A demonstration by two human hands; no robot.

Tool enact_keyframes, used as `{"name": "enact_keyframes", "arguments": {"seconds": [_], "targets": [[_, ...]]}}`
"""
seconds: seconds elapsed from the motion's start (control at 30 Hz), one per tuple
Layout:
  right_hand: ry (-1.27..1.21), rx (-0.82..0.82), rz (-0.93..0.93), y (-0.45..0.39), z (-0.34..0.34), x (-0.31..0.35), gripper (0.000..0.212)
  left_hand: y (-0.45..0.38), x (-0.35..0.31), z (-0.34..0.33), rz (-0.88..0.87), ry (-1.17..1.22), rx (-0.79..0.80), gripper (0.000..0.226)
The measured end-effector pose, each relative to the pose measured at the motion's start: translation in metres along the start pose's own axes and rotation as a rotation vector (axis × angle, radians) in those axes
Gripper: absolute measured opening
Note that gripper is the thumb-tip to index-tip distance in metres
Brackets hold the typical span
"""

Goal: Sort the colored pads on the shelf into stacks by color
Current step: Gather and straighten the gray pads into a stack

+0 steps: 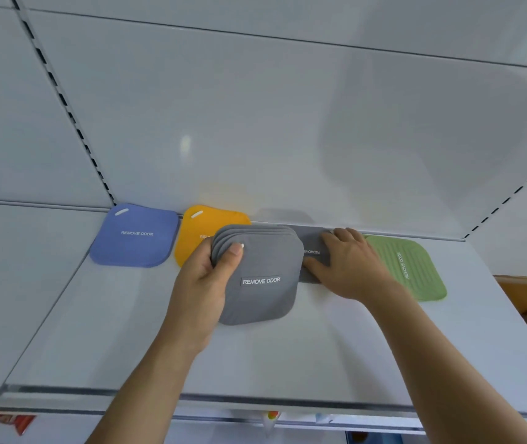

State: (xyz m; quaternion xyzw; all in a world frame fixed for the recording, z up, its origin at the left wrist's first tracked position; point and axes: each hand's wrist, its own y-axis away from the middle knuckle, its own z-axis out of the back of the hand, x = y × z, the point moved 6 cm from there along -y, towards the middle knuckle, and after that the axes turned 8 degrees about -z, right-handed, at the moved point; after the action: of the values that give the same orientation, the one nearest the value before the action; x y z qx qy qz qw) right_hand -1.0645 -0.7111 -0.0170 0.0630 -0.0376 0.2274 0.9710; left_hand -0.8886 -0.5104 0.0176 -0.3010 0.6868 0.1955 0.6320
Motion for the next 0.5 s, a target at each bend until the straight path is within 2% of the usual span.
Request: {"name": "enact_keyframes", "arguments": {"seconds": [0.2, 0.33, 0.43, 0.5], "targets": [[-0.106, 0.038, -0.003, -0.007, 0.012, 0.003, 0.077, 0.001, 0.001, 0.001, -0.004, 0.009, -0.01, 0.029], [-0.191, 0.013, -0.006, -0.012, 0.019, 0.008, 0.087, 0.0, 0.001, 0.0, -0.031, -0.027, -0.005, 0.027], [-0.067, -0.046, -0.065, -0.009, 0.022, 0.005, 0.073, -0.002, 0.003, 0.001, -0.041, -0.041, -0.005, 0.018], [0.039, -0.08, -0.083, -0.004, 0.023, 0.001, 0.074, -0.003, 0.004, 0.001, -0.045, -0.054, -0.004, 0.013]]}}
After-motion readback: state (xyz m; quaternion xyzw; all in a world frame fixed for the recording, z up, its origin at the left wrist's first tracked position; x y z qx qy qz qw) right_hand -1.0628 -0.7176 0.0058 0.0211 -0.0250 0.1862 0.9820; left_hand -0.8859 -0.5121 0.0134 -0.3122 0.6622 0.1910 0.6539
